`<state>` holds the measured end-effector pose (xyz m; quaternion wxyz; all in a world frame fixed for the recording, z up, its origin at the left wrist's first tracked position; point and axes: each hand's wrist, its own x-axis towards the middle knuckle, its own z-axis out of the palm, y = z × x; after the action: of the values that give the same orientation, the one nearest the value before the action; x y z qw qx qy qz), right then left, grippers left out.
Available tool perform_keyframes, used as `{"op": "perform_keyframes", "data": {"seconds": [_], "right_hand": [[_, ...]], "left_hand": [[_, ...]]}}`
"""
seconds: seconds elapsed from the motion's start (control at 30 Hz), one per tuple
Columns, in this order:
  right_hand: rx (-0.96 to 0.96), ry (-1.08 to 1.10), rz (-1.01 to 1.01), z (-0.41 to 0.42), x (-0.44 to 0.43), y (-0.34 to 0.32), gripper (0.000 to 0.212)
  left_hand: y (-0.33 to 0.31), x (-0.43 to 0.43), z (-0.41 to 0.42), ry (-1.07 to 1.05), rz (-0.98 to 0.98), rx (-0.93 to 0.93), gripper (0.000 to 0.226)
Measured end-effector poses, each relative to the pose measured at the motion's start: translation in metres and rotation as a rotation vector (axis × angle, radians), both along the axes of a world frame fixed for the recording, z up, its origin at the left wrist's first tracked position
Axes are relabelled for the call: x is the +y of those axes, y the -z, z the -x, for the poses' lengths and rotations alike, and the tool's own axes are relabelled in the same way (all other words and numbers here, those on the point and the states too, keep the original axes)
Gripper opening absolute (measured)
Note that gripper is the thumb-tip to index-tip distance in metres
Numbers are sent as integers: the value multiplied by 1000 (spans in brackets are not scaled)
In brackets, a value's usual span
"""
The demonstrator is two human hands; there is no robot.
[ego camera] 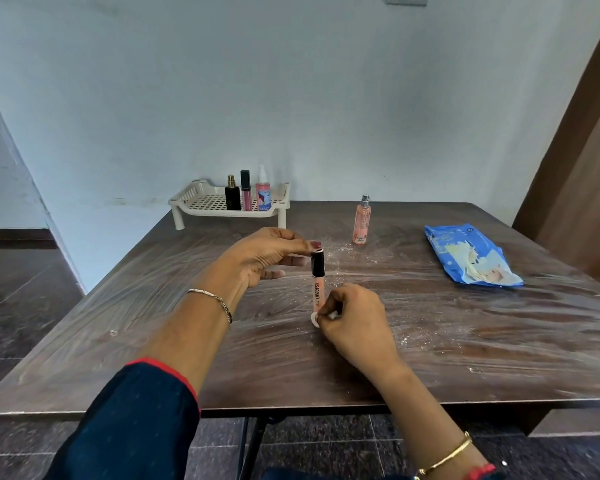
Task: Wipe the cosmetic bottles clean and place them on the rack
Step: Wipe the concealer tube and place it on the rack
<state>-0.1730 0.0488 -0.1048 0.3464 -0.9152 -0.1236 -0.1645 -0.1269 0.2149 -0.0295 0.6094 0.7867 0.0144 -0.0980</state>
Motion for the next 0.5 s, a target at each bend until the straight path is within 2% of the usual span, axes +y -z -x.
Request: {"op": "perform_keyframes", "data": {"seconds": [0.07, 0.17, 0.3, 0.5], "right_hand": [[-26, 14, -60, 1, 1, -8, 15], [-115, 25, -167, 0, 3, -23, 15], [-241, 43, -304, -2, 9, -39, 21], [-253, 45, -409, -2, 10, -31, 23]], "left_hand": [[-1, -2, 1, 11, -4, -9, 41], [-3, -6, 4, 28, 6, -22, 20], [-2, -10, 8, 24, 17, -47, 19], [4, -14, 15, 5, 72, -82, 15]]}}
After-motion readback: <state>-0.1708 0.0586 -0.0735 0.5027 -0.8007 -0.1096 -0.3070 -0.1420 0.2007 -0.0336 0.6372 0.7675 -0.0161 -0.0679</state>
